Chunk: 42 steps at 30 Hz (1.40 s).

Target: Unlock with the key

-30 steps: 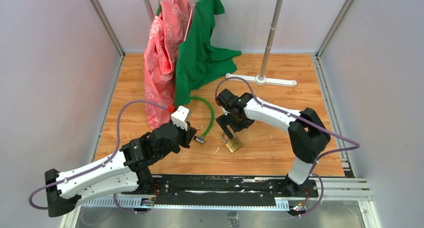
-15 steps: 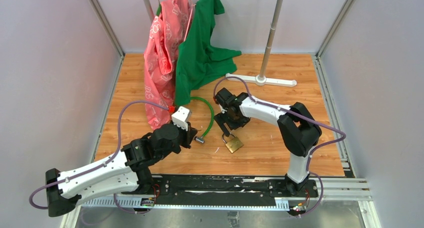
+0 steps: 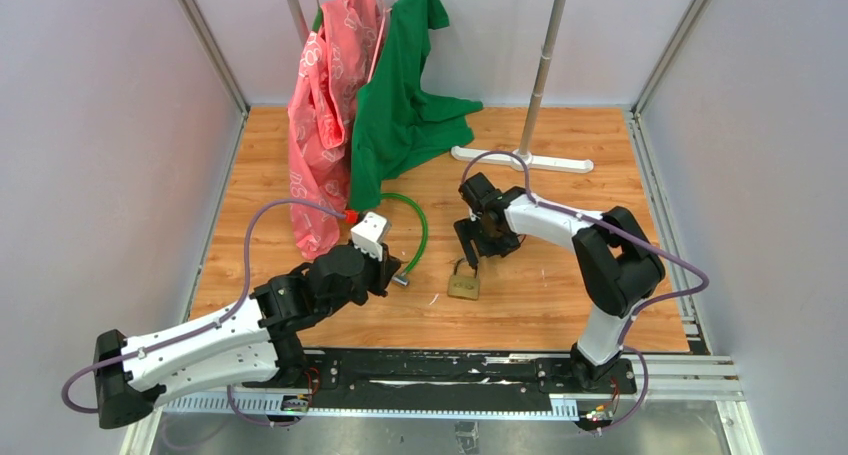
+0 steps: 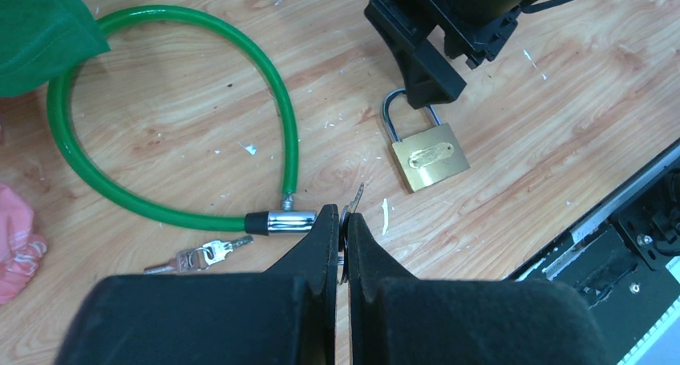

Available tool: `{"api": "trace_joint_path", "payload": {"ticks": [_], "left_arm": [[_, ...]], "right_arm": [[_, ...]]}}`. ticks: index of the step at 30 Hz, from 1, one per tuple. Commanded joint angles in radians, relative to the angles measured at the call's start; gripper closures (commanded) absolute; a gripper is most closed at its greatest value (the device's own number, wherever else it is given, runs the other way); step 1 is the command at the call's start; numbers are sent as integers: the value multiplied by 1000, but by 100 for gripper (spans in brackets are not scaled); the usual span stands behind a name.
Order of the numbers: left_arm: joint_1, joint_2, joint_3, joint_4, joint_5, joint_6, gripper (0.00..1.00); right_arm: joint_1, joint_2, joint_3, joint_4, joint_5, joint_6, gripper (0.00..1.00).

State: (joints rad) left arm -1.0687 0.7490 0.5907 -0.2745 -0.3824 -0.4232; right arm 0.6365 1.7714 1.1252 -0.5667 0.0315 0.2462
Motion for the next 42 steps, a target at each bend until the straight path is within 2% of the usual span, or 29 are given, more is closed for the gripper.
{"api": "trace_joint_path", "payload": {"ticks": [1, 22, 30, 38, 42], "left_arm": [[5, 17, 13, 45, 18, -10, 100], [5, 25, 12, 35, 25, -21, 100], [6, 1, -8, 30, 24, -28, 100], [6, -42, -13, -13, 12, -35, 100], [6, -70, -27, -34, 4, -45, 100]], "right_arm": [[-29, -22, -77, -19, 65, 49, 22], [-27, -232, -164, -88, -41, 51, 24], [69, -323, -142, -94, -100, -39, 23], [118, -302, -123, -17, -183, -70, 22], [123, -237, -95, -21, -207, -75, 30]]}}
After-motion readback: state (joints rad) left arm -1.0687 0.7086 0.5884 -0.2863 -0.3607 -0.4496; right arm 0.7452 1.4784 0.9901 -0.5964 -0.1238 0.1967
